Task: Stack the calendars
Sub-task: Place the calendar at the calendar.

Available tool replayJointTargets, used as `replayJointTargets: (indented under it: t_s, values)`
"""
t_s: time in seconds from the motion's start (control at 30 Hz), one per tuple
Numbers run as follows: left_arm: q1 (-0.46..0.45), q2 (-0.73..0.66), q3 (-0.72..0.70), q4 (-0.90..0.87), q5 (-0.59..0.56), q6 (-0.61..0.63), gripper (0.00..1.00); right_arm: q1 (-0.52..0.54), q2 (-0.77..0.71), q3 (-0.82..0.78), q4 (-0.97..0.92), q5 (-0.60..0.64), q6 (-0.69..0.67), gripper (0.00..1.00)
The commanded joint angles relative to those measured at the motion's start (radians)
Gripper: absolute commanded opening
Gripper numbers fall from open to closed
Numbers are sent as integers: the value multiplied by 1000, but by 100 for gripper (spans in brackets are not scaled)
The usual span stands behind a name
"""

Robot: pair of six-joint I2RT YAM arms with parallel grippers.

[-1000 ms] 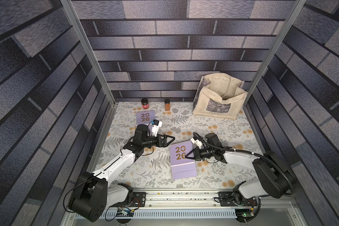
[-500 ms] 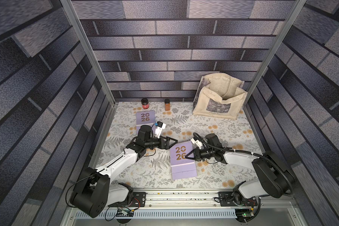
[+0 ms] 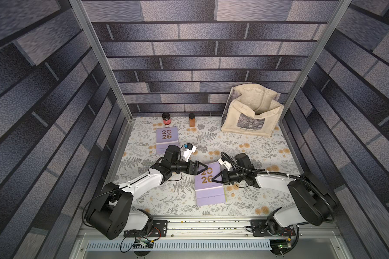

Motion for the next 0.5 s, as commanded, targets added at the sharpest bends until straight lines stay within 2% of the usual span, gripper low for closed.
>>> replayJointTargets:
  t_s: [0.0, 0.3, 0.47]
  values:
    - [-5, 4, 0, 19, 19, 9, 100, -12, 6, -40, -49, 83, -14, 0]
    - [-4, -15, 24, 2, 13, 16, 100, -34, -92, -15, -60, 16, 1, 0]
    - [-4, -26, 25, 1, 11, 15, 100, -37, -97, -5, -73, 6, 3, 0]
